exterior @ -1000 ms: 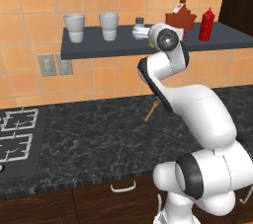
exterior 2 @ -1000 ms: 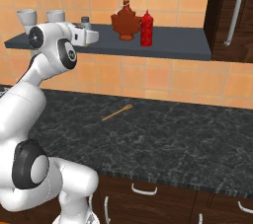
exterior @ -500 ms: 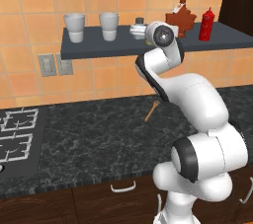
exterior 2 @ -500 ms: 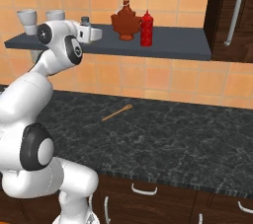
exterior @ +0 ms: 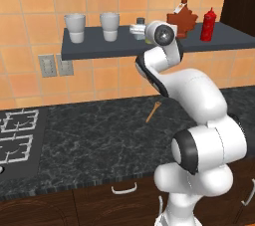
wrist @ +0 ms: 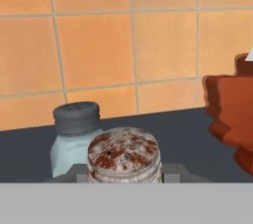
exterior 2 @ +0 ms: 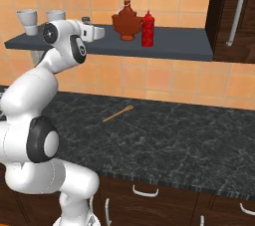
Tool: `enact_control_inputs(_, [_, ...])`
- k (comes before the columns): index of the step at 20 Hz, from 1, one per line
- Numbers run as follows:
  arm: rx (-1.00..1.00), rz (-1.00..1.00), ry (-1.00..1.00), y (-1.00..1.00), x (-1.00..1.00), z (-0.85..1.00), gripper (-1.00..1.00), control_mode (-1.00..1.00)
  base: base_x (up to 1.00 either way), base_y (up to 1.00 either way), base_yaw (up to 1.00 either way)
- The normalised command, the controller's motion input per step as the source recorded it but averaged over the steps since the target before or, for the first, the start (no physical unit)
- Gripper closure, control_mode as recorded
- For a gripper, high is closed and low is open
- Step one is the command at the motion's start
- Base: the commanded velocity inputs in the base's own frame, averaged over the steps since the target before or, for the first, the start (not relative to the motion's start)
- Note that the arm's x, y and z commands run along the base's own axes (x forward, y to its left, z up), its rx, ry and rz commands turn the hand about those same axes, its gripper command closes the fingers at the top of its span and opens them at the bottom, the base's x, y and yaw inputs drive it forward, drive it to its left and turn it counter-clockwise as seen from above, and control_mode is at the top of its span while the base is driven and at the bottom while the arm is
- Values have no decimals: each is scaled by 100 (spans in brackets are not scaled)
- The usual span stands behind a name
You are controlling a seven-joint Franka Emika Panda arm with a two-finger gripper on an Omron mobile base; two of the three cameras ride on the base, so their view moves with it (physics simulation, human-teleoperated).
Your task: Put the shaker and condiment bottle from the counter next to their counterparts in the cabinet.
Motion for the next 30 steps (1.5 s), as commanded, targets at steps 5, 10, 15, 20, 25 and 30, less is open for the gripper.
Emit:
enact_control_inputs(5, [0,4,-5,0,18,-41,-100,-100,0,0,0])
enact_control_inputs(10, [1,2,0,0,0,-17,-100,-100,0,0,0])
enact_control_inputs(15, [4,0,1,6,-26,7,-100,-100,0,0,0])
enact_control_inputs(20, [1,0,3,28,-43,22,-100,-100,0,0,0])
enact_control_inputs(25, [0,0,5,28,-65,23,-100,-100,0,0,0])
enact_control_inputs(30, [0,0,0,22,-98,16,-100,-100,0,0,0])
